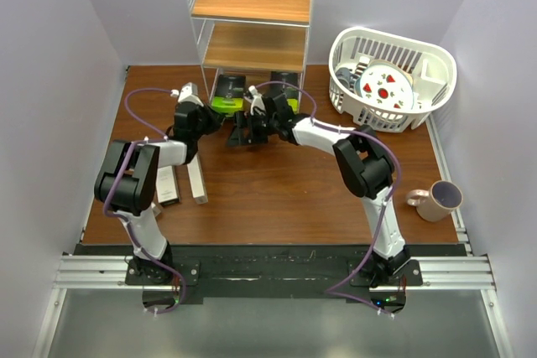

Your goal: Place and organize the shaving razors onto the shelf

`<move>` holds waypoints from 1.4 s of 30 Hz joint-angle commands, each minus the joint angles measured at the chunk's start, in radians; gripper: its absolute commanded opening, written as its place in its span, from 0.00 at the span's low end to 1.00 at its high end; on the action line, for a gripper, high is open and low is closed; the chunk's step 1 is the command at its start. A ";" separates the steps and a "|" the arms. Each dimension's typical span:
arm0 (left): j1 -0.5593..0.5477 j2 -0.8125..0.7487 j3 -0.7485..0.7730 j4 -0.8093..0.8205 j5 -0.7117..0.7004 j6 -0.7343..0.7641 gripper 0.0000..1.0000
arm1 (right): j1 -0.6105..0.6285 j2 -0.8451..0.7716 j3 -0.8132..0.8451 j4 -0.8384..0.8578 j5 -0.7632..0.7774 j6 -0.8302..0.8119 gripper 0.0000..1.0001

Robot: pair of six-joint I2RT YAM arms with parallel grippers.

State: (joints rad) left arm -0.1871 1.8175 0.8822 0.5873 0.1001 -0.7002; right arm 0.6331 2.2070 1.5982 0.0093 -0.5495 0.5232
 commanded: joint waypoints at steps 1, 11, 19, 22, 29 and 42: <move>0.046 -0.007 0.043 0.099 -0.083 -0.071 0.00 | -0.058 -0.148 -0.023 -0.147 -0.096 -0.107 0.90; 0.069 0.120 0.083 0.164 0.001 -0.177 0.00 | -0.220 -0.263 0.008 -0.483 -0.050 -0.362 0.90; 0.075 0.235 0.213 0.186 0.033 -0.248 0.00 | -0.228 -0.337 -0.033 -0.611 0.008 -0.502 0.90; 0.075 0.262 0.242 0.174 0.038 -0.260 0.00 | -0.228 -0.340 -0.050 -0.609 0.016 -0.511 0.90; 0.087 0.182 0.204 0.117 0.116 -0.246 0.31 | -0.240 -0.354 -0.064 -0.595 -0.012 -0.517 0.90; 0.135 -0.291 0.170 -0.668 0.040 0.122 0.67 | -0.251 -0.431 -0.201 -0.390 -0.127 -0.486 0.89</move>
State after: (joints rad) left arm -0.0578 1.6413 1.0191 0.2741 0.2535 -0.7601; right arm 0.3809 1.8420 1.4300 -0.4824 -0.6086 0.0296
